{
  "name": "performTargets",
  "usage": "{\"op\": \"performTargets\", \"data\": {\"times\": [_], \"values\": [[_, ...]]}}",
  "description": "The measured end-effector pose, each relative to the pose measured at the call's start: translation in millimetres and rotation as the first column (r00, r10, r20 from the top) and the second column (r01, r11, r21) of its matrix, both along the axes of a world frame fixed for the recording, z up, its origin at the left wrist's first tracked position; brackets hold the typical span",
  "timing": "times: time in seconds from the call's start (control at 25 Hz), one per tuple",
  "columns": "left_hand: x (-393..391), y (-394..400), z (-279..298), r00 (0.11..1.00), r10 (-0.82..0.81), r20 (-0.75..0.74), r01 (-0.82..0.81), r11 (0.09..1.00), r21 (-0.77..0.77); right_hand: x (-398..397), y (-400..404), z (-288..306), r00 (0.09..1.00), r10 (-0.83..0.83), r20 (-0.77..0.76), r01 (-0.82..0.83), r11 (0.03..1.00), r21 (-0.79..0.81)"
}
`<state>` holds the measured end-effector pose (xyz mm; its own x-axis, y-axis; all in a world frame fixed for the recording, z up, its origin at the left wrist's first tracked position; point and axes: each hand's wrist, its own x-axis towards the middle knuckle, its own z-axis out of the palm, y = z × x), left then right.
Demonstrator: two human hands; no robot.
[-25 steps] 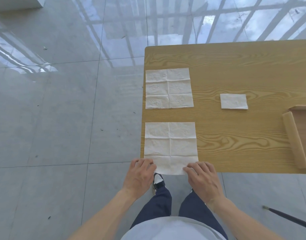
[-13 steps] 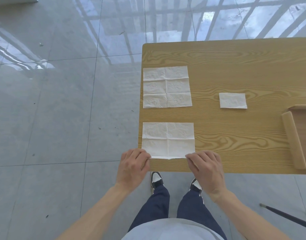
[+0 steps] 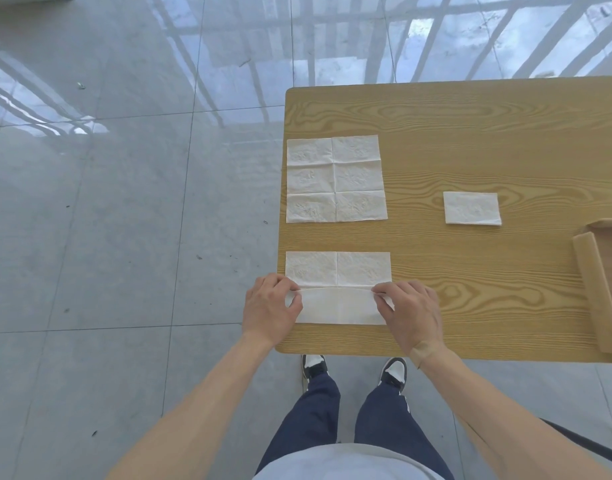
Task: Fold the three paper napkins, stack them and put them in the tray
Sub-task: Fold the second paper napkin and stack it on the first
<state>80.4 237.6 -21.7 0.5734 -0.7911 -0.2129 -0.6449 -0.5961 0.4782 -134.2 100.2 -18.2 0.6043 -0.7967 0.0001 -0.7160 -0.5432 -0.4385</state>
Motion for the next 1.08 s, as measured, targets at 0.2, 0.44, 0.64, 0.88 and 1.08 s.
{"op": "performTargets", "data": {"times": [0.2,0.44,0.64,0.88,1.08], "values": [[1.0,-1.7,-3.7,0.998,-0.003,0.068,0.002,1.0,0.007,0.3,-4.3,-8.5,0.999,-0.011,-0.05,0.013,0.999,0.034],[0.3,-1.4,-4.2,0.996,0.043,0.073,-0.045,0.999,0.028,-3.0,-6.6,-11.7,0.994,-0.037,-0.099,0.039,0.999,0.017],[3.1,1.8,-1.8,0.995,0.052,0.086,-0.054,0.998,0.025,-3.4,-8.6,-10.9,0.994,-0.05,-0.092,0.052,0.998,0.017],[9.7,-7.1,2.6,0.973,-0.146,0.18,0.142,0.989,0.032,3.7,-15.0,-7.8,0.984,0.084,-0.155,-0.084,0.996,0.006],[14.6,-12.0,4.8,0.973,-0.149,0.177,0.142,0.989,0.047,7.5,-16.5,-4.7,0.984,0.082,-0.16,-0.076,0.996,0.043]]}}
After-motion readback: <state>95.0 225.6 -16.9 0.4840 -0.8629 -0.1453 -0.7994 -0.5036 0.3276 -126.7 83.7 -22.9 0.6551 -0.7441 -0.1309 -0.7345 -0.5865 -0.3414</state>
